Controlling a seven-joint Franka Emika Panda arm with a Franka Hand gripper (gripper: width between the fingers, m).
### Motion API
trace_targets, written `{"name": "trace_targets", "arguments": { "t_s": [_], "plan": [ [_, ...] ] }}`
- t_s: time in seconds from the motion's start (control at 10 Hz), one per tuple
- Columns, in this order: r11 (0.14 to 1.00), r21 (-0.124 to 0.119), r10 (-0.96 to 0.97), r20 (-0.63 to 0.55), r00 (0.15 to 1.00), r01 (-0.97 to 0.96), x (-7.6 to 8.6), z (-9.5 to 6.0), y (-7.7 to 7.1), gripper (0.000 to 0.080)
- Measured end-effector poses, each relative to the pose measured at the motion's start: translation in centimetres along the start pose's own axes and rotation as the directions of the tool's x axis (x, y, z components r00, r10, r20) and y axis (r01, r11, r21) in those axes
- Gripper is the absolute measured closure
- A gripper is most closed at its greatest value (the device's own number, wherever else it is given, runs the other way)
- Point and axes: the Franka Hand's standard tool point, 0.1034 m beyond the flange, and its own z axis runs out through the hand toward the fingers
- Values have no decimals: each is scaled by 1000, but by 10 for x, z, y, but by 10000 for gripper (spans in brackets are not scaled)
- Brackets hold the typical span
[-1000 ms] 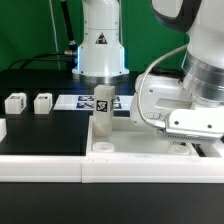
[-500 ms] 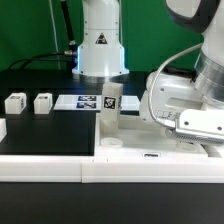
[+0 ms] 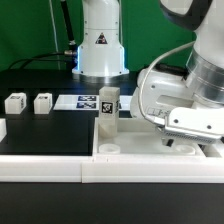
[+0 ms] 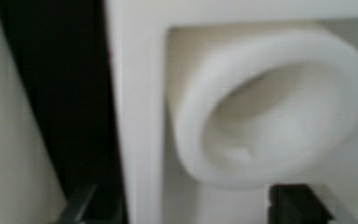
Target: Assemble square table
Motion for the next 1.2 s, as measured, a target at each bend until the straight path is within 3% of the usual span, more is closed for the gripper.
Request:
{"name": "trace_targets", "arguments": {
  "t_s": [0.1, 0.2, 0.3, 0.9, 1.0, 1.2],
  "plan": [
    [1000, 6, 5, -4, 1000, -5, 0, 0, -5, 278],
    [1000, 7, 8, -5, 1000, -8, 0, 0, -7, 190],
    [1000, 7, 10, -6, 1000, -9, 0, 0, -8, 158],
    [1000, 6, 11, -6, 1000, -11, 0, 0, -9, 151],
    [1000, 13, 16, 2, 1000, -16, -1, -12, -11, 151],
    [997, 53, 61, 40, 997, -63, 9, -60, -31, 151]
  ]
}}
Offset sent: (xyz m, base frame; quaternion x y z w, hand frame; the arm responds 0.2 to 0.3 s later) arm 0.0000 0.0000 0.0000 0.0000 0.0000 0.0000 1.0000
